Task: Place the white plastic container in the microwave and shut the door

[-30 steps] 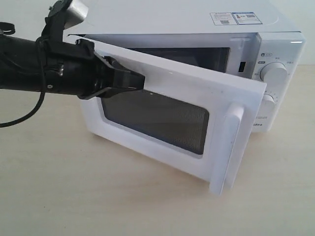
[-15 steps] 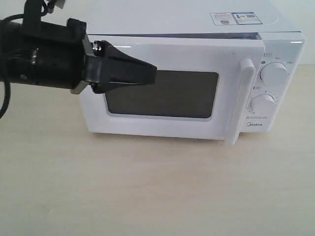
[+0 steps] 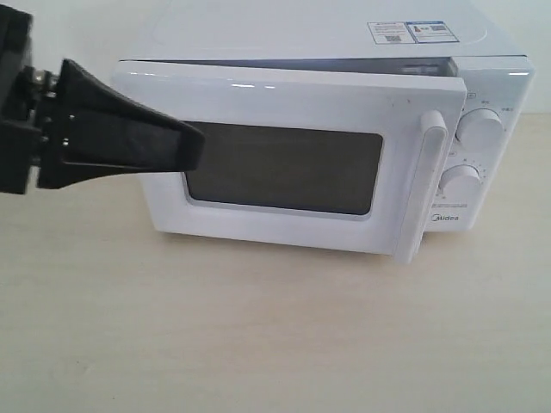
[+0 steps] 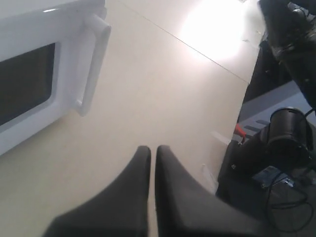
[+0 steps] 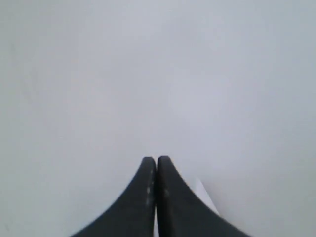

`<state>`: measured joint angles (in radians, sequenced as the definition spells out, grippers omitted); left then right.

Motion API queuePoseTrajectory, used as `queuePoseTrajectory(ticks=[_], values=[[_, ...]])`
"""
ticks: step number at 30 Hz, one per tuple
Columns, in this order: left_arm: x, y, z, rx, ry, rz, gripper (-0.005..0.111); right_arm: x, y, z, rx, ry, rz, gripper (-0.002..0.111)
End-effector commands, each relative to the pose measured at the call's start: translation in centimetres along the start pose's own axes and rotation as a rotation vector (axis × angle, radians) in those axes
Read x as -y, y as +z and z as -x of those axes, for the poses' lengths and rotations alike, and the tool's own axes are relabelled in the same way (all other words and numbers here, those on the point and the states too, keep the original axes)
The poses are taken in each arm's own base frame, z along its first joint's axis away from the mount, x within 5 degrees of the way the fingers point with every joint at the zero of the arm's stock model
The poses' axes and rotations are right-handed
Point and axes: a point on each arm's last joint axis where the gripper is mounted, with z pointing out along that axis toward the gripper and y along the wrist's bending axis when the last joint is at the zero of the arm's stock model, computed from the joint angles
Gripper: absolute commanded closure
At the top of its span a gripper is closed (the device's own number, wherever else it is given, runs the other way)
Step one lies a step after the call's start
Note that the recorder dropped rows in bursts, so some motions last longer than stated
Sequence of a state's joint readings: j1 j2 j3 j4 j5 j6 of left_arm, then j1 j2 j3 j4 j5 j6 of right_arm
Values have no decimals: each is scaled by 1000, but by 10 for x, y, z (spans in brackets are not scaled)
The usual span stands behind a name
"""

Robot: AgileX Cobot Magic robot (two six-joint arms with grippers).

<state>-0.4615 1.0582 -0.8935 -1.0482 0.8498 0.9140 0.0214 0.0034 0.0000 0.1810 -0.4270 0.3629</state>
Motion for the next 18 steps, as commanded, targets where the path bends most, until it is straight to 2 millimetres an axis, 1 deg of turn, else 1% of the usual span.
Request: queuePoseTrajectory(ticks=[1,2,3,4,5,6,7,8,9,10,13,18], values=[[23,-29,3,80,19,36,102,-58,6,65,208,-189,305,108],[30,-40,4,124,49,50,102,-80,11,92,130,-295,311,108],[35,-46,5,146,60,55,102,-86,16,102,104,-321,297,108],[42,-54,5,178,80,59,102,-98,26,127,83,-336,255,108],[47,-61,4,199,92,59,102,-107,32,141,88,-371,257,108],[51,-65,4,215,97,59,102,-119,37,152,88,-388,306,108],[54,-69,3,227,104,59,102,-128,43,152,43,-434,378,108],[56,-71,3,235,98,57,102,-134,51,145,-43,-467,440,108],[58,-73,2,240,98,58,102,-135,60,135,-139,-484,484,108],[58,-73,2,237,99,55,102,-135,71,124,-218,-461,523,108],[58,-73,1,231,96,50,102,-131,87,110,-304,-416,523,108],[58,-73,2,235,95,53,102,-135,85,106,-393,-226,540,108]])
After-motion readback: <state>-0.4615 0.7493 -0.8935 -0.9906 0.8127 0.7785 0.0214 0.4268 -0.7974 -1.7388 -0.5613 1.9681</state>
